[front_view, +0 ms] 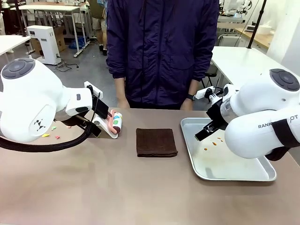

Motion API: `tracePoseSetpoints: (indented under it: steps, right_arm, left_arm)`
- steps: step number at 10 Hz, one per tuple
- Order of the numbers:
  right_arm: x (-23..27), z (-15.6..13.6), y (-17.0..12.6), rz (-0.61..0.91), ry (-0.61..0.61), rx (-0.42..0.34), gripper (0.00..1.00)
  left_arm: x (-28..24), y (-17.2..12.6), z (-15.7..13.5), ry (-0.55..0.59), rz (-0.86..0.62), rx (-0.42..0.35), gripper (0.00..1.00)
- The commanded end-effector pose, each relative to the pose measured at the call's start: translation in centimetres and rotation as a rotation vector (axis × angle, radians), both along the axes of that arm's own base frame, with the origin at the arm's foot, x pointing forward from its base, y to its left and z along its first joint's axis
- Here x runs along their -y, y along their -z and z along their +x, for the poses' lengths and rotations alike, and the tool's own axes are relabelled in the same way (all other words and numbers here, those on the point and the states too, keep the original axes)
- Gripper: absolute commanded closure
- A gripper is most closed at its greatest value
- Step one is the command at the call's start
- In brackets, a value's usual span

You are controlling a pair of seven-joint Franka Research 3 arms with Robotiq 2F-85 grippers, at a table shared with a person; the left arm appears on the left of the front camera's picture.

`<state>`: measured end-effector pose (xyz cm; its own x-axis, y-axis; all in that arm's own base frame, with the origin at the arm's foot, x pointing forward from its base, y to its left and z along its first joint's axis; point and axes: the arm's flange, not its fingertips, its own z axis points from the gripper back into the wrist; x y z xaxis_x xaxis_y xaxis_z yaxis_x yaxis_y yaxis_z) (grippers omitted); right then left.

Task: Clean the surface of the table.
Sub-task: Hold the Lint Roller with your left hand and the towel with your right hand.

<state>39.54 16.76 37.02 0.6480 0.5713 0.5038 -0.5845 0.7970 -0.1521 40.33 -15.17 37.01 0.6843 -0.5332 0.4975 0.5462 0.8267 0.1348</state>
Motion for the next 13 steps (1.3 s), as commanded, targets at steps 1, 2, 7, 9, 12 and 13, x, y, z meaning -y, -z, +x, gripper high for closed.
tracePoseSetpoints:
  steps: [1,2,7,9,12,13]
  right_arm:
    - [0.0,0.0,0.0,0.001,0.0,0.0,0.0]
    - [0.0,0.0,0.0,0.001,0.0,0.0,0.0]
    - [0.0,0.0,0.0,0.001,0.0,0.0,0.0]
    - [0.0,0.0,0.0,0.0,0.0,0.0,0.0]
    - [-0.2,-0.5,-1.8,0.202,0.144,-0.234,0.0]
    - [0.0,-1.0,-3.4,0.314,0.208,-0.309,0.0]
  left_arm:
    - [0.0,0.0,0.0,0.0,0.0,0.0,0.0]
    - [0.0,0.0,0.0,0.0,0.0,0.0,0.0]
    - [0.0,0.0,0.0,0.0,0.0,0.0,0.0]
    - [0.0,0.0,0.0,0.0,0.0,0.0,0.0]
    - [-0.5,-2.4,-1.0,-0.154,-0.161,-0.294,0.0]
    - [-0.9,-3.6,-1.5,-0.206,-0.219,-0.37,0.0]
